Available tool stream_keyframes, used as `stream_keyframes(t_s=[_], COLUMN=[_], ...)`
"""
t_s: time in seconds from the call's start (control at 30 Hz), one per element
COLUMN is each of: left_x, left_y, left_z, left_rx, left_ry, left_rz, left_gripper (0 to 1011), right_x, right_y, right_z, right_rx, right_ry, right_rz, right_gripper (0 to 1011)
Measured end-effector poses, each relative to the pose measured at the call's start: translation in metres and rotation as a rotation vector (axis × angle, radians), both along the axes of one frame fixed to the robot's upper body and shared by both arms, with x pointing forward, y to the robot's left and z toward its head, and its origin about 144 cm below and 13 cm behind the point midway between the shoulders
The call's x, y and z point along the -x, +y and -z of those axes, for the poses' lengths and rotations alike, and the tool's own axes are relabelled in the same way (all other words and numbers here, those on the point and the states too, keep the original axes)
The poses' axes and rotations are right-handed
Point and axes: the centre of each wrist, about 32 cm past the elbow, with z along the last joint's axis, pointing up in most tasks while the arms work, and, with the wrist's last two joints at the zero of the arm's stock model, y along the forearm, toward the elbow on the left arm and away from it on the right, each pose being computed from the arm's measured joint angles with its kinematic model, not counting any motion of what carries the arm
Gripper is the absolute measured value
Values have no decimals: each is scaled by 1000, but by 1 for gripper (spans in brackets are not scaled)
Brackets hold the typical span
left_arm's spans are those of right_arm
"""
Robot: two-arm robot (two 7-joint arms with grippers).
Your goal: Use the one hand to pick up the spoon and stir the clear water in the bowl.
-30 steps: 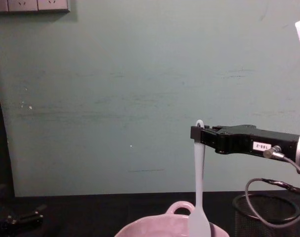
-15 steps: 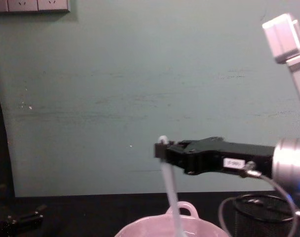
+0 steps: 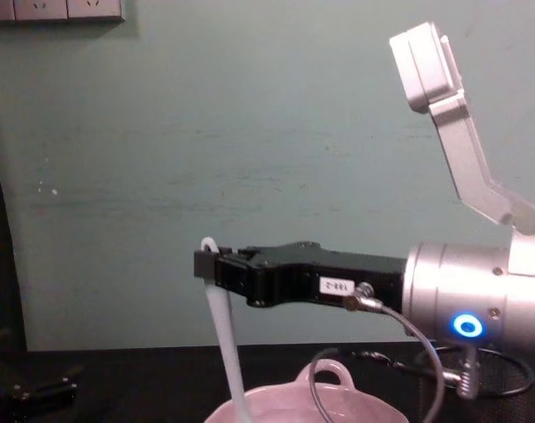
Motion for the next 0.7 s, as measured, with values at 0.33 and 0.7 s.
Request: stream_keyframes(t_s=[0.33, 0.7], left_x=[0, 0], left_y=[0, 0], left_z=[0, 0], left_rx=[0, 0], left_ry=[0, 0], left_rz=[0, 0], left_gripper=[1011, 1011], right_x=[-19, -24], right_y=[-1, -43], right_z=[4, 11], right_rx=[-28, -63], right_ry=[-1, 6], right_rz=[34, 190], right_gripper=[110, 110])
